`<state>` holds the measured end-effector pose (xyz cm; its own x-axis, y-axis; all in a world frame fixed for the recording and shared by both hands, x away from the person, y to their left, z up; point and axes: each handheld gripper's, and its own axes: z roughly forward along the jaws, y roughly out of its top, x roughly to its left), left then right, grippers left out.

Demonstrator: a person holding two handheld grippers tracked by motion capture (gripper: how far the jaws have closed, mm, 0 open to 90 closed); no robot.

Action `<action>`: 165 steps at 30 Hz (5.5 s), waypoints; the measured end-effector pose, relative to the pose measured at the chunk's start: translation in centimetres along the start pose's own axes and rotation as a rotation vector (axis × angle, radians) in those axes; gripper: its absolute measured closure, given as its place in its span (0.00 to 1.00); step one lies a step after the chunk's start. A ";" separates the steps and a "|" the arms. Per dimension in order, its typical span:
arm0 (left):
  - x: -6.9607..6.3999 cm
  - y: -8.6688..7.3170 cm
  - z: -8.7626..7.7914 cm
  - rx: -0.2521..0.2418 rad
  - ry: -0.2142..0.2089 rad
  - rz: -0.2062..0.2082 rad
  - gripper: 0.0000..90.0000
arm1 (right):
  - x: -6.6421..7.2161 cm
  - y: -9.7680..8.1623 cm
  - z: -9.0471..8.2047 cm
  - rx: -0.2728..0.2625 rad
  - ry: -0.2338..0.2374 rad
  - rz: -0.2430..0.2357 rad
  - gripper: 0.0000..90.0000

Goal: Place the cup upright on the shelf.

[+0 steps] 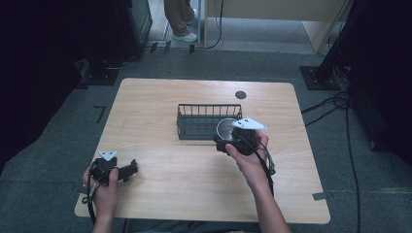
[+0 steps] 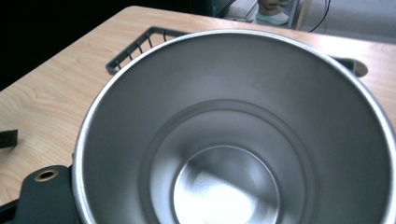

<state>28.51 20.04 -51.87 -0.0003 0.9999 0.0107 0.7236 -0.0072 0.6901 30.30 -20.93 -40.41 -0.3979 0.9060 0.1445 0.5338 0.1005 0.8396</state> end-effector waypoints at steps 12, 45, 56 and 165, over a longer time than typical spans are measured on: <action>0.0 0.0 0.0 -0.001 0.000 0.000 0.00 | -0.2 2.3 1.2 -0.005 -0.001 -0.013 0.18; 0.0 0.0 0.0 0.001 0.000 0.001 0.00 | -3.0 5.4 8.4 0.022 -0.099 0.000 0.18; 0.0 0.0 0.0 0.001 0.000 0.001 0.00 | -3.1 4.2 10.3 0.086 -0.102 0.012 0.18; 0.0 0.0 0.0 0.001 0.000 0.003 0.00 | -13.6 -10.6 -5.5 0.094 -0.309 0.165 0.02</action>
<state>28.50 20.06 -51.86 0.0017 0.9999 0.0125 0.7245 -0.0099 0.6892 25.97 -36.61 -48.36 -0.0646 0.9932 0.0971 0.6437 -0.0330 0.7646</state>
